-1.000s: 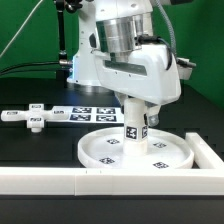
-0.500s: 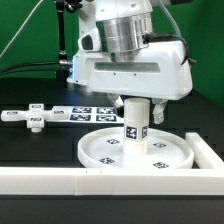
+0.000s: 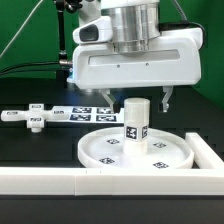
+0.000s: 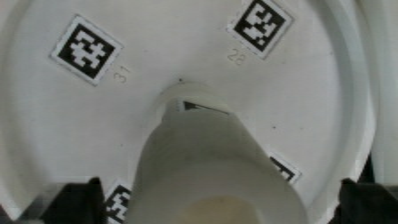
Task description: Assemble round table
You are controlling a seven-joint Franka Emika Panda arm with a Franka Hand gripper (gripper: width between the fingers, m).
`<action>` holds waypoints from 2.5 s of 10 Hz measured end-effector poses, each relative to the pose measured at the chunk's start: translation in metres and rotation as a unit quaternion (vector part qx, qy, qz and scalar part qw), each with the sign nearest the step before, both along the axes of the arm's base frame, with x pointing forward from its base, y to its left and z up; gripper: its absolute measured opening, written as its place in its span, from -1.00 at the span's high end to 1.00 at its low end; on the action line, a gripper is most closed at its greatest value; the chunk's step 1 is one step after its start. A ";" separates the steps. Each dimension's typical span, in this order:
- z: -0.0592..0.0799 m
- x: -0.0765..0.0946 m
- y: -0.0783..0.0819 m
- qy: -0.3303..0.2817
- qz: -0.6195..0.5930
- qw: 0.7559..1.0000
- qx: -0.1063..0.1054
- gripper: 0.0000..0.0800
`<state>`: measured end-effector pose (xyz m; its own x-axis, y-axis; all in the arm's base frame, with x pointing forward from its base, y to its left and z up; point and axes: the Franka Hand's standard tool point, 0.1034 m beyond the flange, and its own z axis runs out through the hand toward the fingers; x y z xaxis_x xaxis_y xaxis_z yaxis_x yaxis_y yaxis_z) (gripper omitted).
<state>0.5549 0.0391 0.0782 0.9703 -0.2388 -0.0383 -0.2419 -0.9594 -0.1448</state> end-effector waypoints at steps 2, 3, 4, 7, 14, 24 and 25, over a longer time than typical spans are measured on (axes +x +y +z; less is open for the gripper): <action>-0.001 0.001 0.002 -0.018 0.112 0.994 -0.011 -0.62; -0.001 0.001 0.005 -0.025 0.175 0.984 -0.019 -0.62; -0.001 0.001 0.003 -0.033 0.236 0.971 -0.019 -0.62; -0.001 0.002 0.002 -0.045 0.320 0.946 -0.020 -0.62; -0.001 0.002 0.001 -0.058 0.565 0.822 -0.038 -0.62; 0.000 0.006 -0.002 -0.058 0.815 0.574 -0.060 -0.62; 0.000 0.006 0.000 -0.058 0.817 0.570 -0.059 -0.62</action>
Offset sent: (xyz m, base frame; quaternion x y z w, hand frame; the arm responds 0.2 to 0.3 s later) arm 0.0013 0.0068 0.0003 -0.0053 -0.0135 -0.3341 0.9424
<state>0.5604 0.0391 0.0781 -0.1050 0.9941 -0.0279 0.9942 0.1056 0.0208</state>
